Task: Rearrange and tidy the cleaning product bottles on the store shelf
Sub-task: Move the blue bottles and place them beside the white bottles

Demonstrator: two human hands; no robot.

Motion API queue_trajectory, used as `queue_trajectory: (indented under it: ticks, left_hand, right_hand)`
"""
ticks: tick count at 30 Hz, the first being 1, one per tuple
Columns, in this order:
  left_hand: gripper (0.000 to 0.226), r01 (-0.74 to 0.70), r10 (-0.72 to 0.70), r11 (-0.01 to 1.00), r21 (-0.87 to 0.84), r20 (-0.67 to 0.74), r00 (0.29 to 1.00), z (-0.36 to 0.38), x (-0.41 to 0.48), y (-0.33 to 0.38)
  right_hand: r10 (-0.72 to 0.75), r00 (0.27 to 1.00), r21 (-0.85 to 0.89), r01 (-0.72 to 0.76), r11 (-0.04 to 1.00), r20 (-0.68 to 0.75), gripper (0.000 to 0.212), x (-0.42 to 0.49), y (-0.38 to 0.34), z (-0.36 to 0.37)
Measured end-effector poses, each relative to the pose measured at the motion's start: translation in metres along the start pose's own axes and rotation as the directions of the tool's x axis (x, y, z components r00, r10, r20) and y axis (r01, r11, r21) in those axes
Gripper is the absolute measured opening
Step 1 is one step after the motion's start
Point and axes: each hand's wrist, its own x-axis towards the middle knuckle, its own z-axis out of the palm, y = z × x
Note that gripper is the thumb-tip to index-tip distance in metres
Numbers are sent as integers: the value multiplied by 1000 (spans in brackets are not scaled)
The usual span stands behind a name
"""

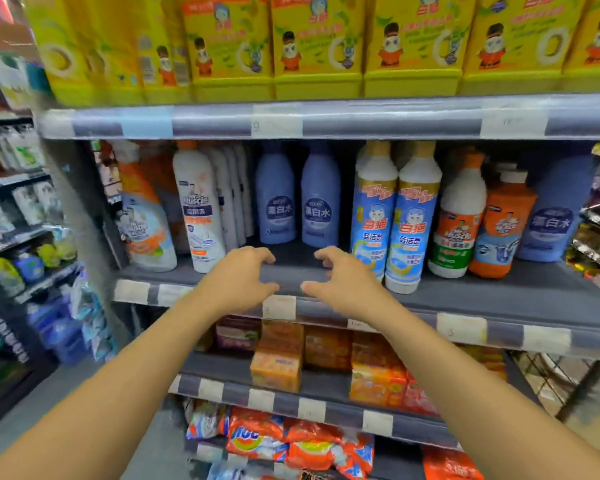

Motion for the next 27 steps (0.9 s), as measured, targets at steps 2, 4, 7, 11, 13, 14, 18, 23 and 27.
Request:
queue_trajectory:
  ticks: [2, 4, 7, 11, 13, 14, 18, 23, 27]
  left_hand:
    - [60, -5, 4, 999, -36, -17, 1000, 1, 15, -9]
    - [64, -5, 2, 996, -88, -28, 1000, 5, 30, -16]
    - [69, 28, -33, 974, -225, -18, 999, 15, 55, -24]
    - [62, 101, -161, 889, -447, -98, 982, 26, 91, -31]
    - [57, 105, -200, 839, -535, -124, 972, 30, 111, -32]
    - [56, 114, -223, 800, -589, -116, 968, 32, 121, -32]
    - [55, 230, -371, 740, -632, -98, 923, 42, 159, -33]
    - [62, 236, -413, 718, -654, -127, 902, 52, 185, -44]
    - [64, 196, -420, 667, -719, -145, 896, 57, 197, -48]
  right_hand:
    - [61, 997, 20, -61, 998, -42, 72, 18, -7, 8]
    - [104, 990, 48, -100, 994, -97, 77, 36, -9, 14]
    - [156, 968, 124, -133, 983, -198, 78, 64, -9, 22]
    - [216, 915, 156, -171, 973, -341, 59, 109, -7, 31]
    - [303, 887, 118, -279, 953, -349, 62, 135, -5, 34]
    - [359, 865, 116, -340, 933, -350, 65, 146, -3, 35]
    - [463, 797, 300, -365, 881, -389, 89, 168, 6, 42]
    - [486, 754, 477, -261, 839, -441, 88, 184, 15, 48]
    - [513, 746, 621, -173, 765, -424, 76, 190, 20, 51]
